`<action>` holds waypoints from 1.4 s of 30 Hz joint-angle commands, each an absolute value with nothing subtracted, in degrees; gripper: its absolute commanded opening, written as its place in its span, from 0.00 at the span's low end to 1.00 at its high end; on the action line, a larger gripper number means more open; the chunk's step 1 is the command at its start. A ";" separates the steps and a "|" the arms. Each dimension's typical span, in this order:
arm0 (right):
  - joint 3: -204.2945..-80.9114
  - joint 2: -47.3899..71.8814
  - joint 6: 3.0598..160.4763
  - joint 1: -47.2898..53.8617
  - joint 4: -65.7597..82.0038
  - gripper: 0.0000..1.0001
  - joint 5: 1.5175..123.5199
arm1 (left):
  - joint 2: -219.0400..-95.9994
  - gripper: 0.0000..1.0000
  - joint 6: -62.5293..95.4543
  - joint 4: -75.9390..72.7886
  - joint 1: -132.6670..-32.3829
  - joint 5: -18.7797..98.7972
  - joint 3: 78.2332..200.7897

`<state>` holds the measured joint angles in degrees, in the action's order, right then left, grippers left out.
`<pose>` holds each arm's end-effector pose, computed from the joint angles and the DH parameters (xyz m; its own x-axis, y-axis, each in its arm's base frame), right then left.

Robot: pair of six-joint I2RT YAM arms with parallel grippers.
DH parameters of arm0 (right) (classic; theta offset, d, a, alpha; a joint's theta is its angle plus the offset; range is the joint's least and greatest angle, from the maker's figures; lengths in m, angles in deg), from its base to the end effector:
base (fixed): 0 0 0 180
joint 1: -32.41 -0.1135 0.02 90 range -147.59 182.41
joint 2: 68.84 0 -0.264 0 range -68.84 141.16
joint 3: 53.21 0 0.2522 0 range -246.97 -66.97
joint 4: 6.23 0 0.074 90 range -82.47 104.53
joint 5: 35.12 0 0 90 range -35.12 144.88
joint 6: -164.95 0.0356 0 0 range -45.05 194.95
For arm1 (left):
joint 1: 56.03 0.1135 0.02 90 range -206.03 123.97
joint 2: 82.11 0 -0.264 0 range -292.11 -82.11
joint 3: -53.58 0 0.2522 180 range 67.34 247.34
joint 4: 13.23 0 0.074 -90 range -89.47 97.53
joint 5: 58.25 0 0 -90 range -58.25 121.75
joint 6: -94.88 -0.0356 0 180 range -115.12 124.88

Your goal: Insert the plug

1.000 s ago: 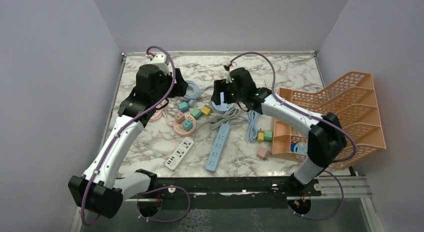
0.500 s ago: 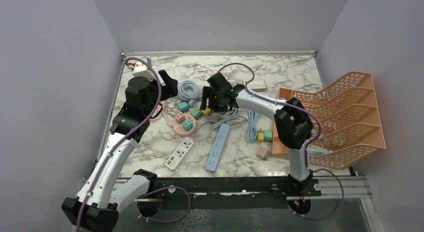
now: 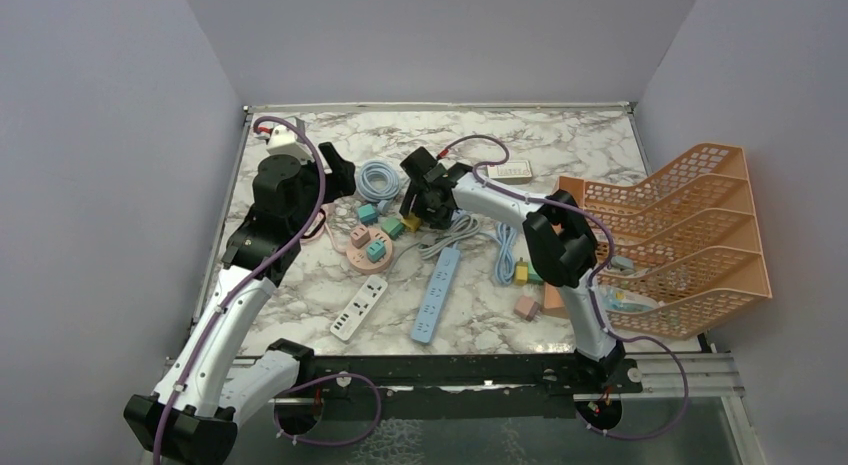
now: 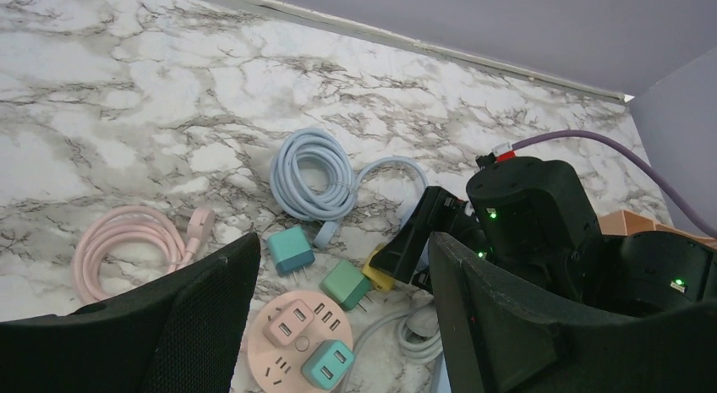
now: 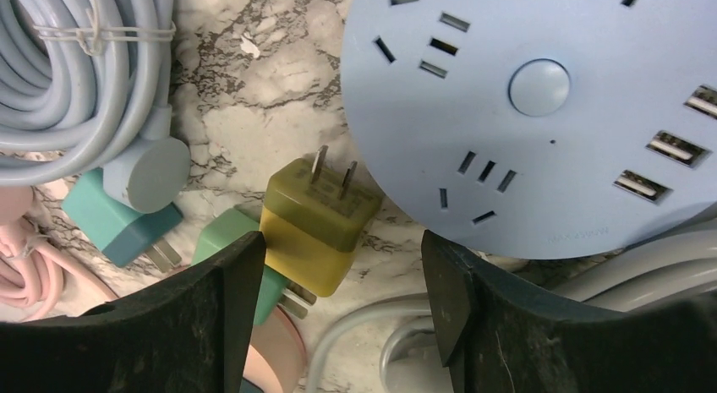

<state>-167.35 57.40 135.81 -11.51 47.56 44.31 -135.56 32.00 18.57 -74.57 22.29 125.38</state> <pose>0.3411 0.3194 0.1741 -0.8686 0.3556 -0.3452 0.2685 0.9231 0.2753 0.1993 -0.0607 0.3796 -0.2702 -0.3837 -0.8831 0.0437 0.9113 -0.4093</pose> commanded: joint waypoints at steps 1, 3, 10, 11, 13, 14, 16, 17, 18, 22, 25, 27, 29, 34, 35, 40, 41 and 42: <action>-170.29 60.14 137.62 -11.95 48.65 0.68 40.94 | -134.81 0.75 29.61 17.29 -74.48 20.90 125.01; -171.40 61.24 137.43 -12.02 49.38 0.68 41.08 | -134.91 0.75 29.62 17.13 -74.48 20.53 125.07; -172.43 63.70 137.16 -12.22 50.55 0.59 43.01 | -135.26 0.75 30.02 17.02 -74.48 21.54 124.57; -172.05 63.52 136.95 -12.23 50.03 0.55 43.29 | -135.25 0.75 30.04 16.97 -74.48 21.53 124.54; -171.05 62.54 136.60 -12.24 48.51 0.47 43.62 | -135.36 0.75 30.33 16.95 -74.44 21.72 124.47; -170.25 61.41 136.10 -12.24 47.01 0.42 43.77 | -135.45 0.75 30.48 16.90 -74.48 22.07 124.46; -168.15 59.43 135.38 -12.24 43.88 0.36 43.94 | -135.54 0.75 30.83 16.65 -74.48 22.85 124.16; -166.99 58.36 134.76 -12.24 41.80 0.34 43.94 | -135.56 0.75 31.08 16.56 -74.44 23.07 123.99; -165.84 57.28 134.28 -12.19 40.02 0.33 44.02 | -135.61 0.75 31.25 16.44 -74.48 23.25 123.82; -162.49 52.84 130.45 -12.07 32.83 0.27 45.50 | -135.71 0.75 31.95 16.29 -74.61 23.64 123.66; -159.31 48.16 126.82 -11.99 27.18 0.25 47.85 | -135.75 0.75 32.52 15.48 -74.66 25.50 123.57; -156.82 44.61 125.77 -11.48 23.63 0.25 50.25 | -136.24 0.75 32.69 14.40 -74.66 28.78 123.78; -153.55 40.51 125.27 -10.82 19.26 0.25 53.23 | -136.76 0.75 33.97 12.80 -74.66 32.28 123.90; -144.89 30.25 125.59 -8.72 6.19 0.24 59.55 | -138.17 0.77 41.62 7.05 -74.79 39.75 123.71; -143.74 28.39 125.84 -8.31 3.97 0.24 60.34 | -138.44 0.77 43.06 5.66 -75.14 41.34 123.84; -140.45 20.45 126.60 -7.37 -5.50 0.24 63.39 | -140.76 0.77 50.45 -2.97 -77.54 48.98 124.35; -140.05 19.18 126.89 -7.33 -7.07 0.24 64.07 | -141.17 0.77 51.82 -5.51 -78.11 50.38 124.05; -139.82 18.09 127.27 -7.30 -8.38 0.24 64.55 | -141.53 0.77 53.43 -8.03 -78.65 51.65 123.73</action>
